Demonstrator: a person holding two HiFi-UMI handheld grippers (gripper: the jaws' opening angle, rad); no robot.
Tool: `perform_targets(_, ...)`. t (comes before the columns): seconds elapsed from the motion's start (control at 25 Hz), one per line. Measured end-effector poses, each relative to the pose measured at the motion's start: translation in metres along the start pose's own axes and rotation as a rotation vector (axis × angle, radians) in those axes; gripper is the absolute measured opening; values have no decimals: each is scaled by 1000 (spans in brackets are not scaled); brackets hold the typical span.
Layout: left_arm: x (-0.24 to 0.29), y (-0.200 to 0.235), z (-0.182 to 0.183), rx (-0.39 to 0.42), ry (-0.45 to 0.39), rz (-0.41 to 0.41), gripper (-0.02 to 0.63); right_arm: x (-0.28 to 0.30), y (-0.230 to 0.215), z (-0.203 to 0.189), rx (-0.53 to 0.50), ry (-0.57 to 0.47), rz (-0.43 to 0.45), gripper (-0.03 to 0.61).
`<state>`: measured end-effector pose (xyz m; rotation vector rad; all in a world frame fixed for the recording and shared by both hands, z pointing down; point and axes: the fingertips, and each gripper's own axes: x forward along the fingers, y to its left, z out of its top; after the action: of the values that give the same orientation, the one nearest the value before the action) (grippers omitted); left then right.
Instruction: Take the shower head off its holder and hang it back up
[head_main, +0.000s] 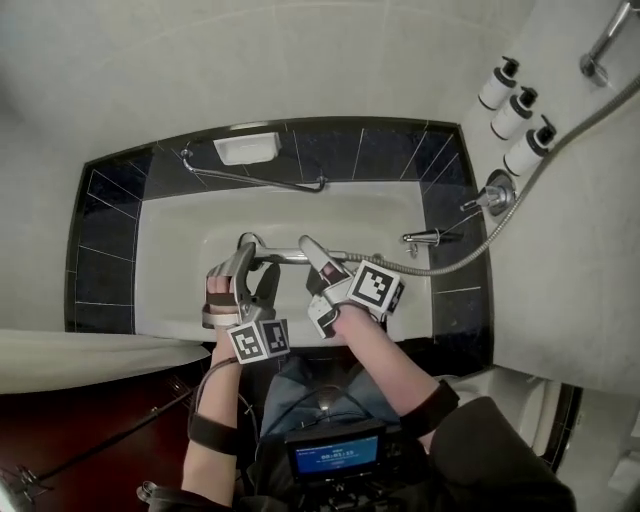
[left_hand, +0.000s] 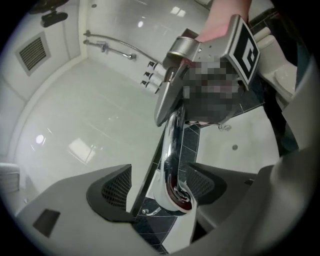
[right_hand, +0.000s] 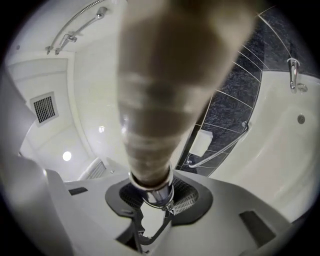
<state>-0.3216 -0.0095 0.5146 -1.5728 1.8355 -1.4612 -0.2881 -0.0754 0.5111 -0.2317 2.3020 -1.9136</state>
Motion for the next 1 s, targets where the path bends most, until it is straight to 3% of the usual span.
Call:
perform_targets(0.24, -18, 36, 14, 91, 8, 74, 341, 2, 58, -5, 28, 27, 69, 130)
perform_targets(0.6, -27, 69, 32, 165, 3, 130, 333, -7, 104, -17, 45, 57, 122, 130)
perform_targets(0.68, -29, 73, 37, 183, -6, 159, 280, -10, 108, -17, 55, 59, 126, 132)
perform_targets(0.76, -32, 79, 44, 194, -22, 197, 97, -11, 110, -18, 64, 57, 133, 132)
perform_targets(0.8, -32, 80, 45, 201, -23, 208, 47, -12, 111, -18, 70, 55, 139, 132)
perform_targets(1.0, -28, 73, 48, 214, -9, 173, 28, -15, 105, -16, 100, 47, 139, 146)
